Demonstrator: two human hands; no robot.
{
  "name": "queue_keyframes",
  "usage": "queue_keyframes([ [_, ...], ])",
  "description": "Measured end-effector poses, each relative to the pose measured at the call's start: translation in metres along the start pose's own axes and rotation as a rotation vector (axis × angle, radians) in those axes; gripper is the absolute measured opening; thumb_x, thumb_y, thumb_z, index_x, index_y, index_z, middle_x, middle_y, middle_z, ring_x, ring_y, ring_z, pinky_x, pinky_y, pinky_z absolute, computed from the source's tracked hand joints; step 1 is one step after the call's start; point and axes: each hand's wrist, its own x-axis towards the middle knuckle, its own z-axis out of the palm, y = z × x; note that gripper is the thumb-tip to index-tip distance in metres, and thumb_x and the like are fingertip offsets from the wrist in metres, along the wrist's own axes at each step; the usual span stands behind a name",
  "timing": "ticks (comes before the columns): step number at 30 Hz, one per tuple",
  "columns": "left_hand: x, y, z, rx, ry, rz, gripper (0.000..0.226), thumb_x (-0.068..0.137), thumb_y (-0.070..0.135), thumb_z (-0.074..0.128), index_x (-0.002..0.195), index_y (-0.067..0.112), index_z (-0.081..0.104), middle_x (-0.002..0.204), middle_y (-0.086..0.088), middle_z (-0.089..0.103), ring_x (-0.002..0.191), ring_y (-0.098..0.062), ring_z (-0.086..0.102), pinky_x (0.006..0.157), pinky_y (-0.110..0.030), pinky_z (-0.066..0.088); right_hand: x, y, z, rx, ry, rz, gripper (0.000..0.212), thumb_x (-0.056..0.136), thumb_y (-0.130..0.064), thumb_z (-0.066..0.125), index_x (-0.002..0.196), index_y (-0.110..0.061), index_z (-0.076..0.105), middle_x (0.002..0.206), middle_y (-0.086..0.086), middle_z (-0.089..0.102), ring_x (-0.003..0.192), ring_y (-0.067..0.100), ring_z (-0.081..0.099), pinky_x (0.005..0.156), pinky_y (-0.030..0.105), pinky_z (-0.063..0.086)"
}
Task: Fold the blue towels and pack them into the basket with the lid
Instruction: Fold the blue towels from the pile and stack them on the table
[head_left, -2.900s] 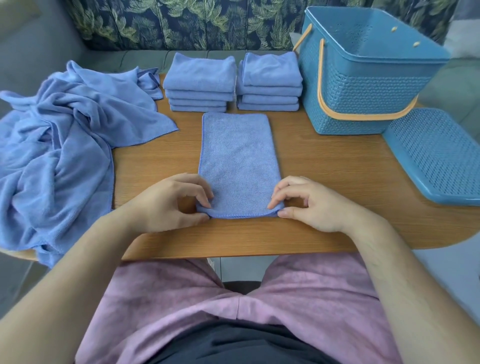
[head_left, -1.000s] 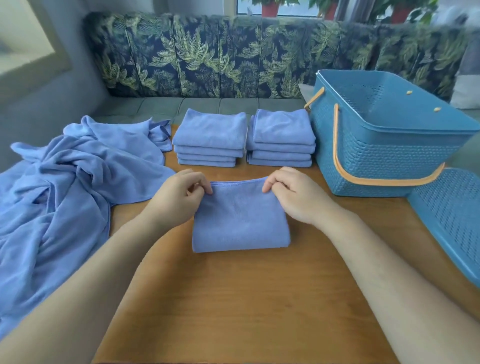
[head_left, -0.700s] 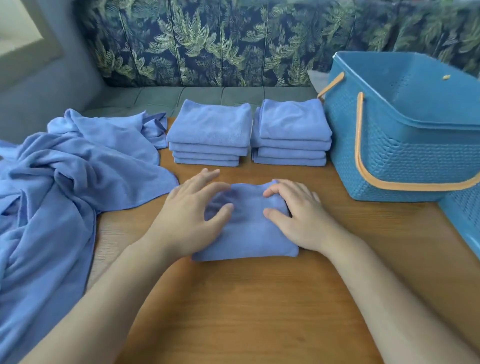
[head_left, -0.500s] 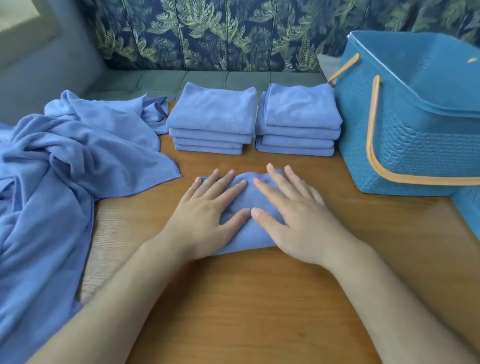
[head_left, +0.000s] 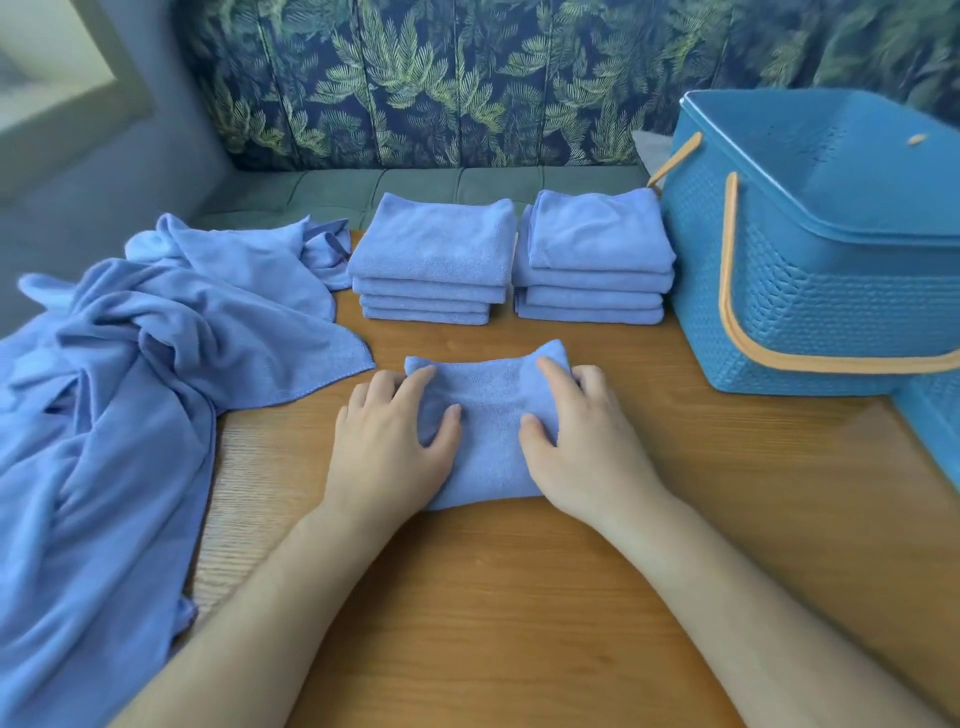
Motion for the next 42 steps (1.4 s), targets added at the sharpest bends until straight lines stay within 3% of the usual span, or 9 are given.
queue_keyframes([
  [10, 0.004, -0.005, -0.002, -0.429, 0.105, 0.153, 0.037, 0.091, 0.000, 0.064, 0.127, 0.010, 0.066, 0.128, 0.005, 0.056, 0.111, 0.007, 0.052, 0.089, -0.006, 0.039, 0.005, 0.003, 0.001, 0.382, 0.129, -0.063, 0.060, 0.093, -0.015, 0.055, 0.150, -0.030, 0.041, 0.128, -0.019, 0.039, 0.092, 0.003, 0.054, 0.079, 0.022, 0.044],
  [17, 0.010, -0.001, -0.014, -0.599, 0.180, 0.074, 0.042, 0.093, -0.011, 0.053, 0.127, 0.011, 0.066, 0.129, 0.009, 0.056, 0.123, 0.001, 0.050, 0.100, -0.014, 0.040, 0.002, 0.003, -0.003, 0.419, 0.111, -0.210, 0.060, 0.097, -0.005, 0.050, 0.149, -0.034, 0.042, 0.138, -0.017, 0.033, 0.097, 0.009, 0.054, 0.084, 0.019, 0.045],
  [24, 0.087, 0.013, -0.080, -0.602, 0.246, 0.043, 0.038, 0.095, -0.004, 0.052, 0.121, 0.018, 0.069, 0.123, 0.017, 0.058, 0.107, 0.022, 0.047, 0.088, 0.003, 0.030, 0.053, -0.043, -0.046, 0.522, 0.227, -0.248, 0.045, 0.100, -0.006, 0.052, 0.143, -0.020, 0.052, 0.142, -0.005, 0.032, 0.109, -0.031, 0.034, 0.090, -0.006, 0.022],
  [26, 0.129, 0.012, -0.093, -0.563, 0.247, 0.051, 0.039, 0.094, -0.004, 0.051, 0.121, 0.016, 0.070, 0.124, 0.013, 0.061, 0.104, 0.010, 0.052, 0.086, 0.002, 0.031, 0.090, -0.062, -0.059, 0.456, 0.254, -0.233, 0.047, 0.100, -0.009, 0.049, 0.146, -0.017, 0.047, 0.144, -0.001, 0.030, 0.096, -0.019, 0.044, 0.089, 0.000, 0.028],
  [30, 0.212, -0.002, -0.092, -0.489, 0.169, -0.038, 0.037, 0.095, 0.002, 0.052, 0.125, 0.014, 0.069, 0.125, -0.008, 0.068, 0.107, -0.024, 0.062, 0.084, -0.010, 0.041, 0.163, -0.080, -0.065, 0.348, 0.141, -0.089, 0.047, 0.098, -0.013, 0.042, 0.145, -0.011, 0.042, 0.141, 0.003, 0.026, 0.111, 0.028, 0.055, 0.091, 0.032, 0.041],
  [34, 0.244, -0.031, -0.049, -0.325, -0.062, -0.141, 0.031, 0.096, 0.012, 0.049, 0.117, 0.010, 0.072, 0.117, -0.011, 0.071, 0.099, -0.027, 0.064, 0.080, -0.025, 0.044, 0.197, -0.073, -0.037, 0.002, -0.069, 0.038, 0.034, 0.103, -0.020, 0.038, 0.132, -0.003, 0.043, 0.160, 0.013, 0.006, 0.136, 0.036, 0.033, 0.094, 0.034, 0.034],
  [37, 0.236, -0.033, -0.027, 0.038, -0.022, -0.049, 0.036, 0.092, 0.024, 0.047, 0.118, 0.020, 0.072, 0.143, -0.008, 0.055, 0.136, -0.031, 0.046, 0.107, -0.037, 0.033, 0.196, -0.065, -0.020, -0.165, -0.044, 0.003, 0.055, 0.109, -0.033, 0.028, 0.154, -0.003, 0.025, 0.167, 0.011, -0.018, 0.153, 0.034, 0.001, 0.120, 0.044, 0.015],
  [40, 0.230, -0.012, -0.024, 0.117, 0.059, 0.216, 0.041, 0.095, 0.030, 0.052, 0.135, 0.031, 0.060, 0.158, 0.005, 0.038, 0.150, -0.018, 0.025, 0.119, -0.036, 0.015, 0.192, -0.066, -0.015, -0.261, 0.161, -0.202, 0.055, 0.108, -0.032, 0.028, 0.159, -0.012, 0.020, 0.169, 0.007, -0.011, 0.156, 0.025, -0.005, 0.123, 0.043, 0.006],
  [42, 0.227, -0.008, -0.015, 0.149, -0.081, 0.236, 0.046, 0.100, 0.040, 0.040, 0.145, 0.036, 0.049, 0.161, 0.007, 0.032, 0.152, -0.022, 0.020, 0.121, -0.040, 0.014, 0.194, -0.068, -0.008, -0.297, 0.075, -0.219, 0.055, 0.108, -0.030, 0.025, 0.160, -0.016, 0.016, 0.170, 0.008, 0.000, 0.156, 0.024, 0.002, 0.125, 0.041, 0.006],
])
